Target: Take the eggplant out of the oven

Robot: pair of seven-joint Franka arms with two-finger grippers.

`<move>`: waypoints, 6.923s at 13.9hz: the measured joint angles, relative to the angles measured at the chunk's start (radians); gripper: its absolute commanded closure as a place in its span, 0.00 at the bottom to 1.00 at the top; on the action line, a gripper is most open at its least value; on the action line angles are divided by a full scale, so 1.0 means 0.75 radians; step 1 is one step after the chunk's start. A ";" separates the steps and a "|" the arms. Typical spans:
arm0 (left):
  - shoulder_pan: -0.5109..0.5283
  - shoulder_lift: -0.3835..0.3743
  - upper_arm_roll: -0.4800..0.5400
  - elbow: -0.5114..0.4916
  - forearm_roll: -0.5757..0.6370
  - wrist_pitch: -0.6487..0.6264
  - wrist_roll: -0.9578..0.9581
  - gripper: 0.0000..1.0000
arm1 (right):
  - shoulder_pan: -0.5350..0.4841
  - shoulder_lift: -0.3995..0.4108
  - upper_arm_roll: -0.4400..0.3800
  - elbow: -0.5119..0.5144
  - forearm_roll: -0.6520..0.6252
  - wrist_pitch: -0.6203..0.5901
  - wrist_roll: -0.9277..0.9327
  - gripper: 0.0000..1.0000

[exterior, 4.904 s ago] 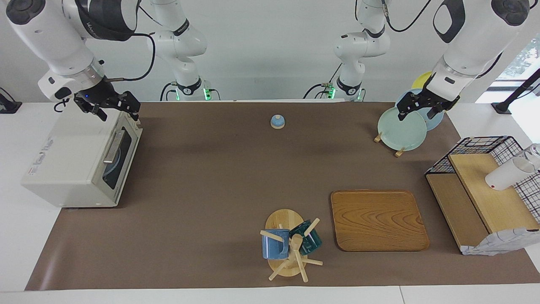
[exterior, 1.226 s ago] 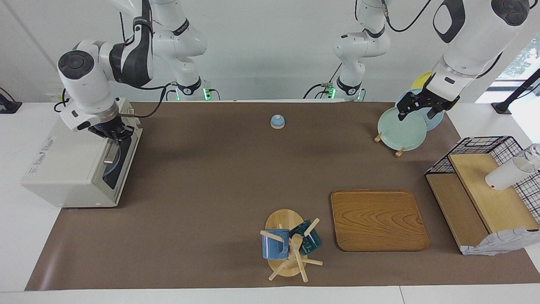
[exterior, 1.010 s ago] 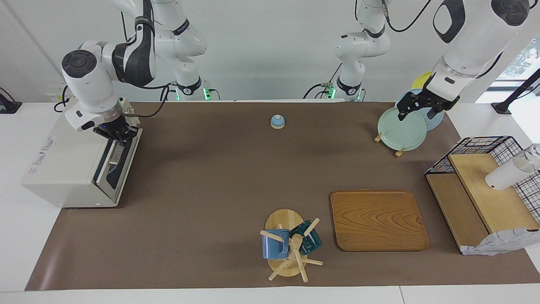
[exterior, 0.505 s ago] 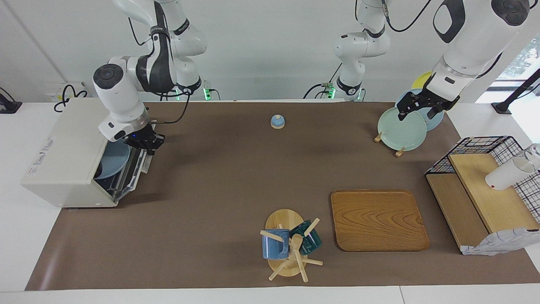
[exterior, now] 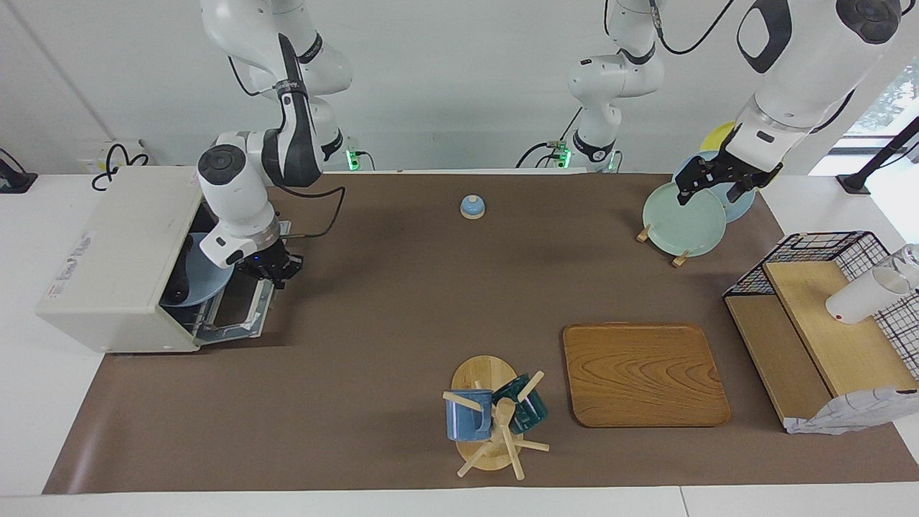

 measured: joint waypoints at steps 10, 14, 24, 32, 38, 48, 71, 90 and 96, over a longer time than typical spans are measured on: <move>0.000 0.000 0.000 0.000 0.000 0.000 0.000 0.00 | 0.018 0.078 -0.003 -0.001 0.046 0.053 0.043 1.00; 0.000 0.000 -0.001 0.000 0.000 0.000 0.000 0.00 | 0.083 0.078 -0.003 0.009 0.062 0.049 0.083 1.00; 0.000 0.000 -0.005 0.000 0.000 0.000 0.000 0.00 | 0.049 0.007 -0.032 0.230 -0.055 -0.385 0.057 0.33; 0.000 0.000 -0.003 0.000 0.000 0.000 0.000 0.00 | -0.115 -0.015 -0.034 0.108 -0.080 -0.219 -0.107 0.50; 0.001 0.000 -0.002 0.000 0.000 0.000 0.000 0.00 | -0.114 -0.039 -0.030 0.039 -0.081 -0.150 -0.143 1.00; 0.001 -0.002 -0.006 0.004 0.000 0.008 0.000 0.00 | 0.388 -0.060 -0.008 0.224 -0.159 -0.464 0.131 1.00; 0.004 -0.003 -0.008 0.003 -0.017 0.080 -0.003 0.00 | 0.948 0.746 0.107 1.163 -0.016 -0.426 1.178 0.46; -0.790 0.213 -0.040 -0.495 -0.144 0.907 -0.964 0.00 | 0.133 0.198 0.096 0.179 -0.261 -0.168 0.414 1.00; -0.849 0.390 -0.035 -0.557 -0.048 1.119 -1.076 0.01 | 0.060 0.189 0.098 0.081 -0.378 -0.098 0.368 1.00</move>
